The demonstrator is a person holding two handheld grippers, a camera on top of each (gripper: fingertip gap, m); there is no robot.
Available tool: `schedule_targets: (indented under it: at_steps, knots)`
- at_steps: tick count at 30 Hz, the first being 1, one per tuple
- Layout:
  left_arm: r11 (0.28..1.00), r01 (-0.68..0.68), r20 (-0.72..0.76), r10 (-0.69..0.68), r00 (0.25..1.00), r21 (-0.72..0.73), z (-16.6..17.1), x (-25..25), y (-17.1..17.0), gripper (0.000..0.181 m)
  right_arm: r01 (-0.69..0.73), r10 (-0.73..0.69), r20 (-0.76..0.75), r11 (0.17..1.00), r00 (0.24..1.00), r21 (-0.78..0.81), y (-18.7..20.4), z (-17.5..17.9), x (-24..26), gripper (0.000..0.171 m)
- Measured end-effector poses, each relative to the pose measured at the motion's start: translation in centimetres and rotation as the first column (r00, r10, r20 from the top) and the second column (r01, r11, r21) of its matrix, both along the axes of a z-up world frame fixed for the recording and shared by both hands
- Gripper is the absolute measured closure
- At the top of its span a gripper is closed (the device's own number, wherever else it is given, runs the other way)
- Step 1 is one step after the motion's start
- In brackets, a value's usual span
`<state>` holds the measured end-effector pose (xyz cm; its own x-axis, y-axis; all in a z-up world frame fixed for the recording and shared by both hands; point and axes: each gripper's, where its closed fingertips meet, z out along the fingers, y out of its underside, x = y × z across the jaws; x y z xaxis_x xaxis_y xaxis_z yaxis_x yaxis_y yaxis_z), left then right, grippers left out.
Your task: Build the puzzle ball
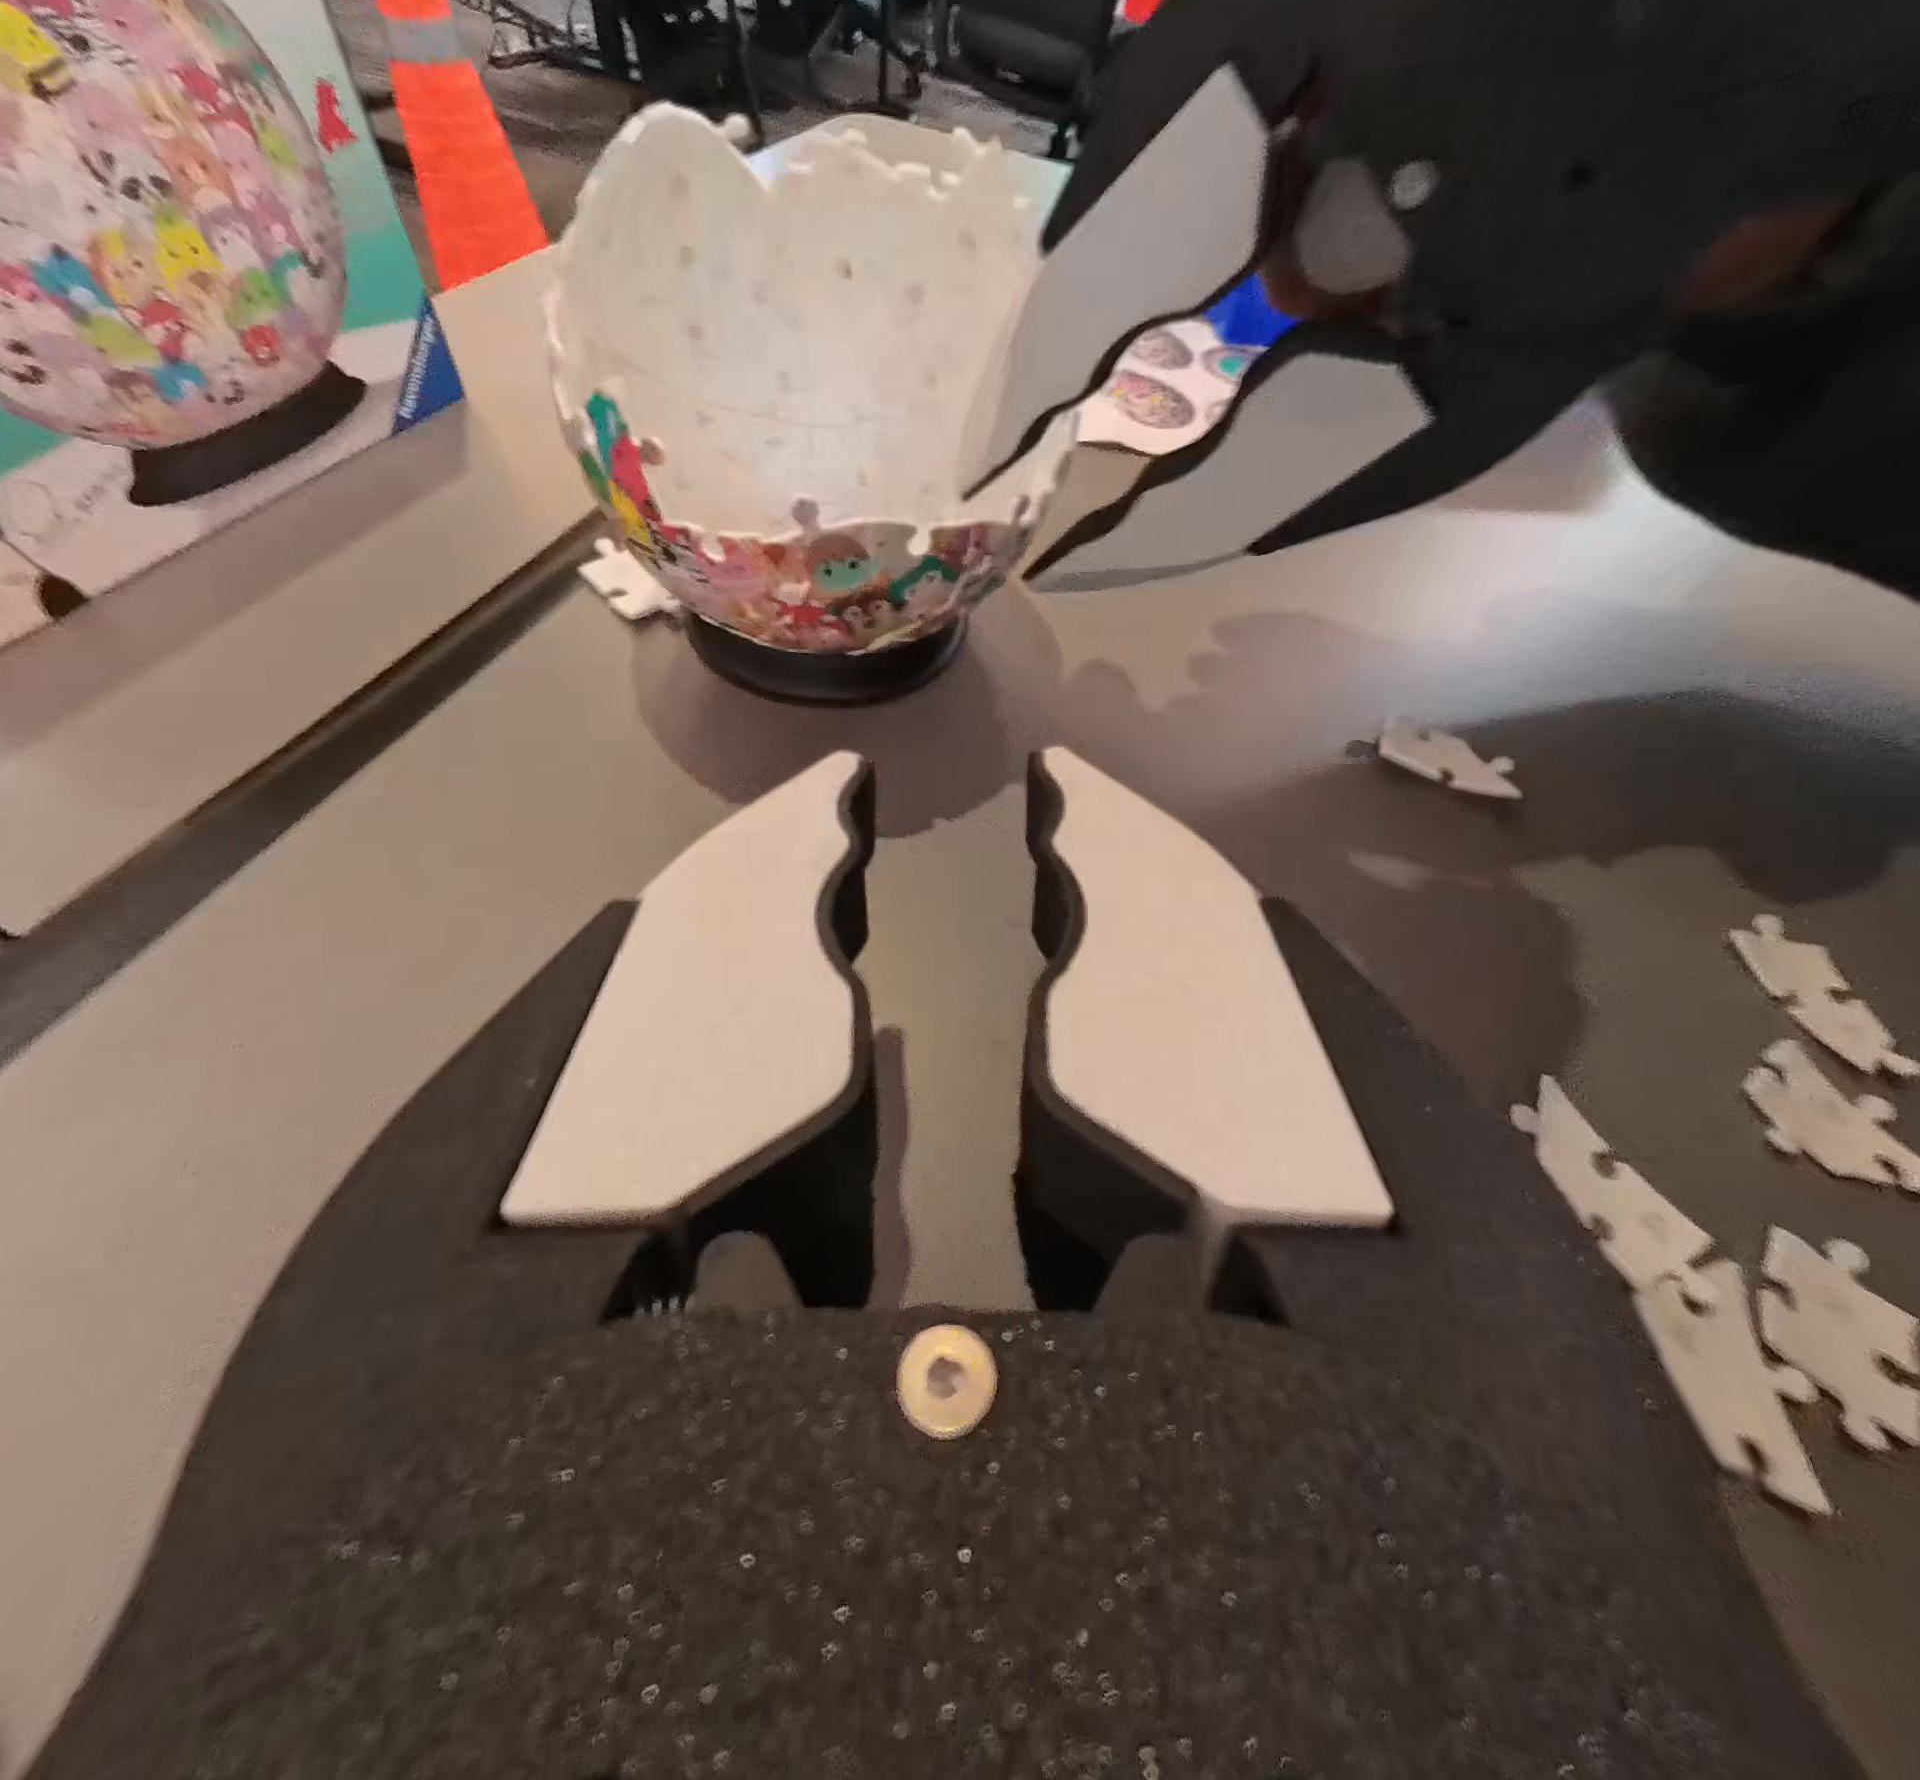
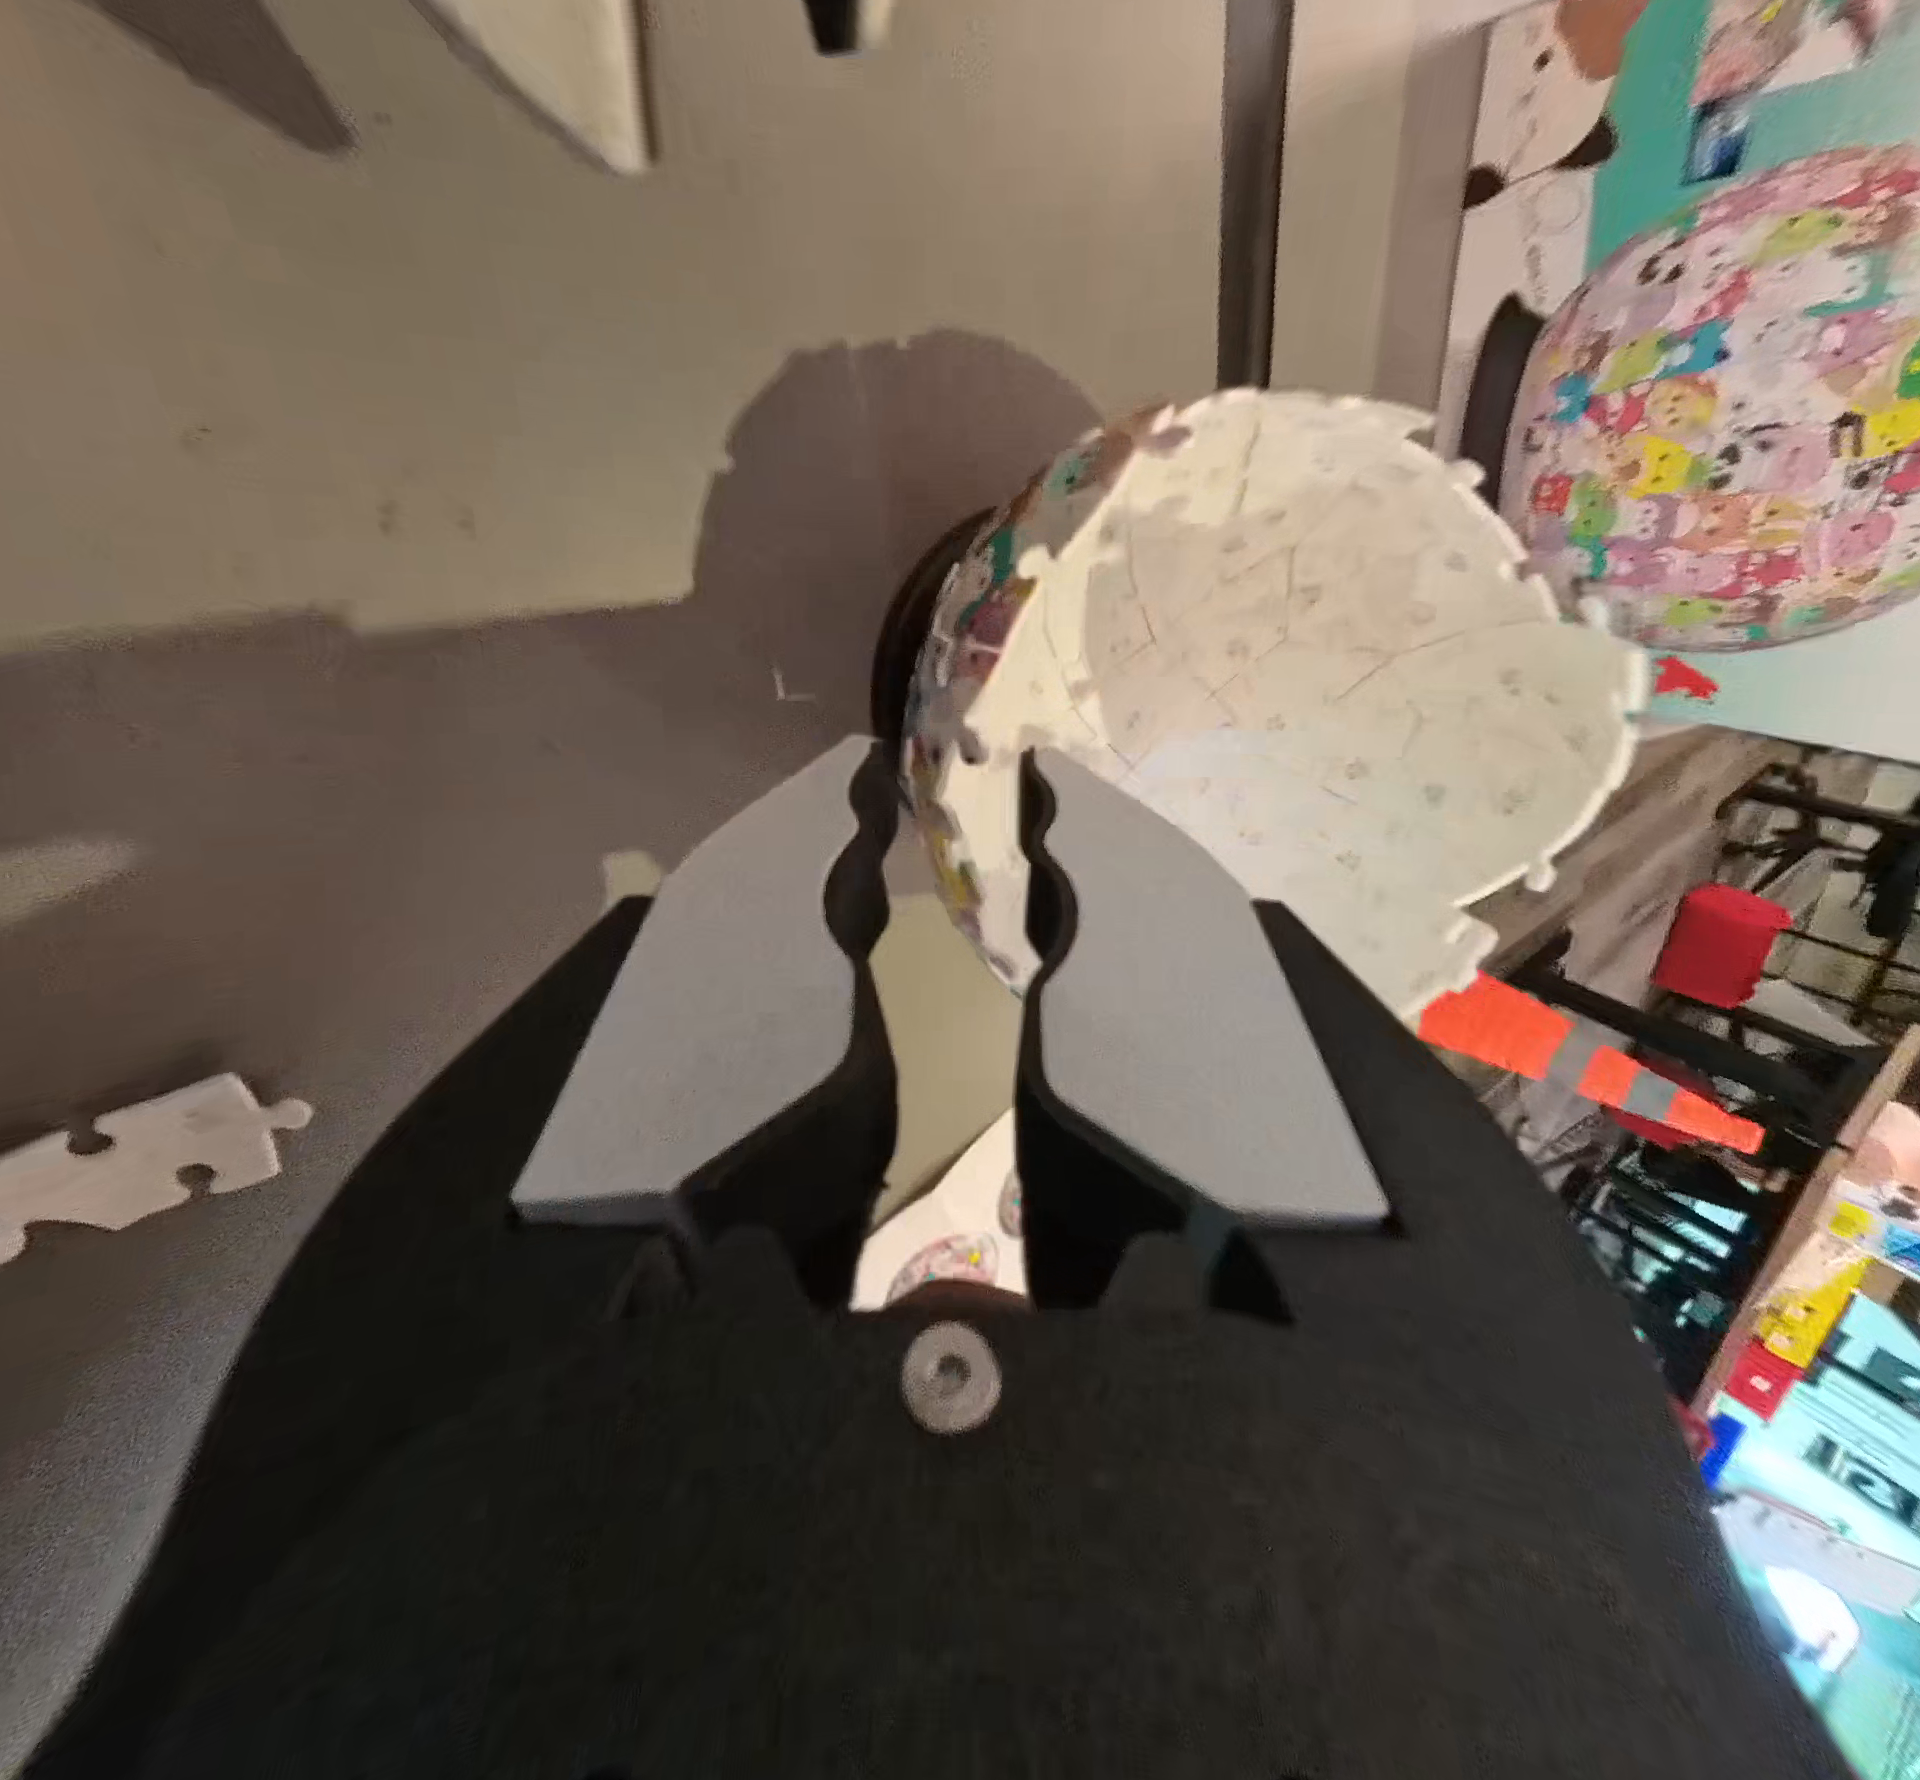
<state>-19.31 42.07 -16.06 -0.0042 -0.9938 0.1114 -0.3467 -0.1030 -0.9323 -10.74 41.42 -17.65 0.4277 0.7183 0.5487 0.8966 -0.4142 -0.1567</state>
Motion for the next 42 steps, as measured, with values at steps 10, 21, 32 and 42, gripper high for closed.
schedule_targets:
  at_steps: [10,21,32,42]
  knots:
    - [0.998,0.060,-0.046,-0.061,0.997,-0.012,-0.7,0.1,-1.2,0.154,0.109,-0.098,0.060,0.970,0.993,-0.219,0.0,-1.3,0.3,0.157]
    - [0.996,0.093,-0.085,-0.092,0.992,0.005,-1.3,0.2,-2.4,0.154,0.135,-0.106,0.120,0.954,0.987,-0.268,-0.3,-2.5,1.0,0.165]
    - [0.995,0.096,-0.089,-0.095,0.992,0.010,-1.4,0.1,-2.7,0.157,0.109,-0.072,0.161,0.966,0.984,-0.236,-0.3,-2.6,1.3,0.168]
    - [0.994,0.106,-0.109,-0.103,0.989,0.019,-1.7,0.2,-2.9,0.157,0.101,-0.069,0.134,0.962,0.989,-0.252,-0.8,-2.2,1.1,0.155]
